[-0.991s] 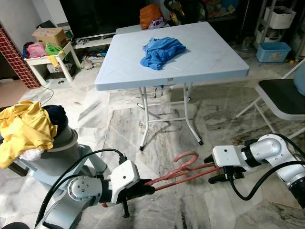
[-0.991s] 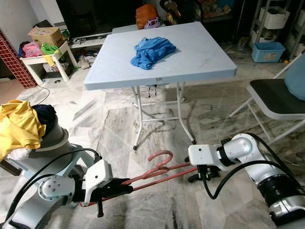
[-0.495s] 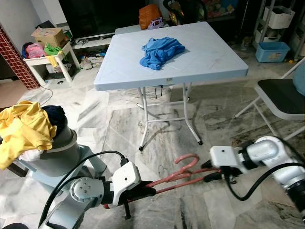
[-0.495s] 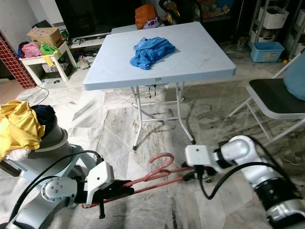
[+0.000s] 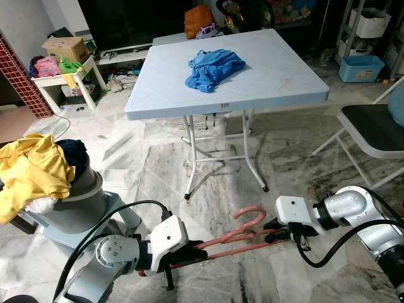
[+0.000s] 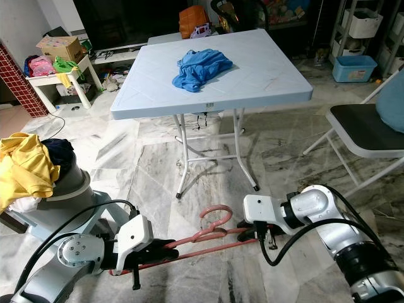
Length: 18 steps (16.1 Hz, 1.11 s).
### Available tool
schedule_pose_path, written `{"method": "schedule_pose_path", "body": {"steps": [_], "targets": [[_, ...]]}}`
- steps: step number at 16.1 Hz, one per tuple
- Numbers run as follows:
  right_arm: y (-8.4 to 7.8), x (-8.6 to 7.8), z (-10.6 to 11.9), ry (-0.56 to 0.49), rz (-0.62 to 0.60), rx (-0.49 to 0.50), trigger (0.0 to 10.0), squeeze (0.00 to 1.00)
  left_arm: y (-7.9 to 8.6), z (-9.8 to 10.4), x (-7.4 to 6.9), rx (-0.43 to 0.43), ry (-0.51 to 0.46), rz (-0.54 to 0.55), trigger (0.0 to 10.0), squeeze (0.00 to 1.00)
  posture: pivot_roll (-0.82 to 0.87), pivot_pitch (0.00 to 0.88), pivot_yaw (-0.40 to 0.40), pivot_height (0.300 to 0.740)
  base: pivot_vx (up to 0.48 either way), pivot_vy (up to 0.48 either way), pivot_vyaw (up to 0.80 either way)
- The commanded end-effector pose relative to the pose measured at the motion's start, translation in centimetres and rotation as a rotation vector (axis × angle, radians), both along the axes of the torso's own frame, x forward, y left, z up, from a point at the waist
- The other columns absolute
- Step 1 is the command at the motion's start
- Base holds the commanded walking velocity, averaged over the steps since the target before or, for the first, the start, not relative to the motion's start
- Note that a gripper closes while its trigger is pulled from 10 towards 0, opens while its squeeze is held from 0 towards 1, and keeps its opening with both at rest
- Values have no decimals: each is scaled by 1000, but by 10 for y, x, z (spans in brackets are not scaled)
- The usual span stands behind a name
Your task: Hang hanger
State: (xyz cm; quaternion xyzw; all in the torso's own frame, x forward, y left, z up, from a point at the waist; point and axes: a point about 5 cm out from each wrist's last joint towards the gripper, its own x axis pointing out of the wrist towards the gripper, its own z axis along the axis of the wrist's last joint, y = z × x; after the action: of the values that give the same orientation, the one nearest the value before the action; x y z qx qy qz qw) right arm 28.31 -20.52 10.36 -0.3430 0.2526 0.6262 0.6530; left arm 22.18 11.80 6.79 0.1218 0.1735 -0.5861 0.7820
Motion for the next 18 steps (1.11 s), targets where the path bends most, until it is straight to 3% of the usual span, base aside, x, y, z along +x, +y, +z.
{"method": "schedule_pose_path", "body": {"steps": [1,7,8,12,15,18], "targets": [[5,-1,1,5,18,15,0,0,1,5,5,-4,-30,5,10000,0,-103,0,136,740,0,0,0],[2,-3,-2,14,-2,9,0,0,0,6,6,9,-58,10,10000,0,-105,0,132,740,0,0,0],[1,-1,-2,4,-12,5,0,0,3,6,15,43,-133,69,10000,1000,-105,0,128,740,0,0,0],[-1,3,-3,-34,-49,-4,0,0,8,13,31,5,-222,218,10000,1000,-103,0,125,740,0,0,0],[-11,15,-4,-152,-158,-31,0,0,11,15,29,3,-233,194,10000,1000,-101,0,127,740,0,0,0],[-19,19,-6,-212,-189,-85,0,0,13,15,31,5,-243,205,10000,1000,-105,0,133,740,0,0,0]]}}
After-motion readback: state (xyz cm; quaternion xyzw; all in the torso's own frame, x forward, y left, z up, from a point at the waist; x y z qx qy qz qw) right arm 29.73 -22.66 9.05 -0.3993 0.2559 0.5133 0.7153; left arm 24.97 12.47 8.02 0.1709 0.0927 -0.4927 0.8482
